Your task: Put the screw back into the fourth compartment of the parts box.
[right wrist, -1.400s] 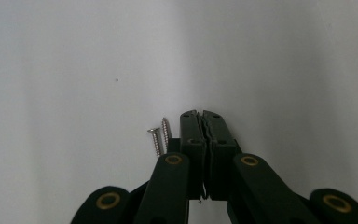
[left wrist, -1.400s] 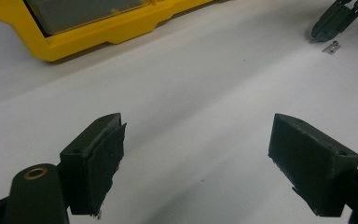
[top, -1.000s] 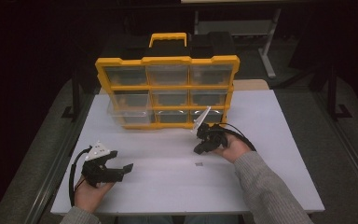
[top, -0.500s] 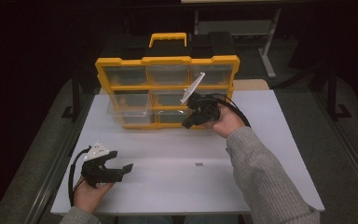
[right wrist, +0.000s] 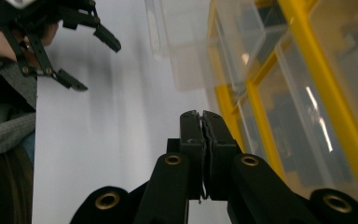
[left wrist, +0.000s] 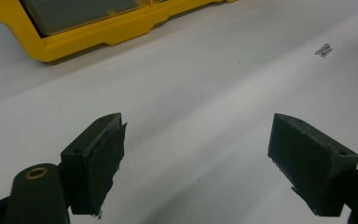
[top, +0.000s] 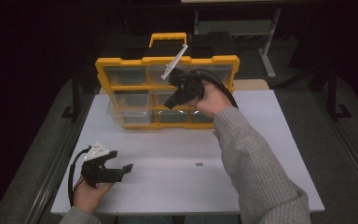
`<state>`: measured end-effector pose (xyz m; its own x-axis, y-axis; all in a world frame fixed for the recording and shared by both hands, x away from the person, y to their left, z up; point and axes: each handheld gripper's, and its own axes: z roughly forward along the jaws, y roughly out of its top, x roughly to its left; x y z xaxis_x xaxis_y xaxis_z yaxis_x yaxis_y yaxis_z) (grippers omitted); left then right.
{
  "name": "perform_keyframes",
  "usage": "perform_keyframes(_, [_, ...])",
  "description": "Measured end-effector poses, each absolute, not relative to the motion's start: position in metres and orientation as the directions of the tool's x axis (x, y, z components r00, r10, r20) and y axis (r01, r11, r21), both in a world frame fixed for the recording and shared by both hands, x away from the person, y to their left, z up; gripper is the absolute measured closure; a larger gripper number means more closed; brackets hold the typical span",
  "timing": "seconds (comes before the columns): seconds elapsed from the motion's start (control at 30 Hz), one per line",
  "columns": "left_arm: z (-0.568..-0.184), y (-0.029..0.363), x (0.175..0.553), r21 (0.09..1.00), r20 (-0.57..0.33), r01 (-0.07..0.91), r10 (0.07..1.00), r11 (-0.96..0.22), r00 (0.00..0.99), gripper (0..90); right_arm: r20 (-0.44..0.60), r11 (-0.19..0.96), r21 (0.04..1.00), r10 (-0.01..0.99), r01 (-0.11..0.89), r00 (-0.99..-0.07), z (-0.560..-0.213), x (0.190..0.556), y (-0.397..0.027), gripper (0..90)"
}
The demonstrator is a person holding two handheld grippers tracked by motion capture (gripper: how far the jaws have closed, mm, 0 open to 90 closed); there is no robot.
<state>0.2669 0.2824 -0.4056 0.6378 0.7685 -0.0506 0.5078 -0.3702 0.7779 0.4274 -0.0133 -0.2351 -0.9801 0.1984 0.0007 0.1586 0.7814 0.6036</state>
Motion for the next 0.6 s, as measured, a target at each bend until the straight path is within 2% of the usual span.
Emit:
perform_keyframes(0.33, [-0.407,0.282,0.267,0.782,-0.068,0.514,0.77,-0.354,0.634,17.9,0.015,0.775,0.611,0.189,0.158,-0.982,-0.213,0.438,0.021,86.7])
perform_keyframes(0.6, [-0.407,0.281,0.268,0.781,-0.064,0.51,0.766,-0.361,0.639,17.9,0.01,0.786,0.601,0.177,0.147,-0.984,-0.218,0.444,0.056,86.6])
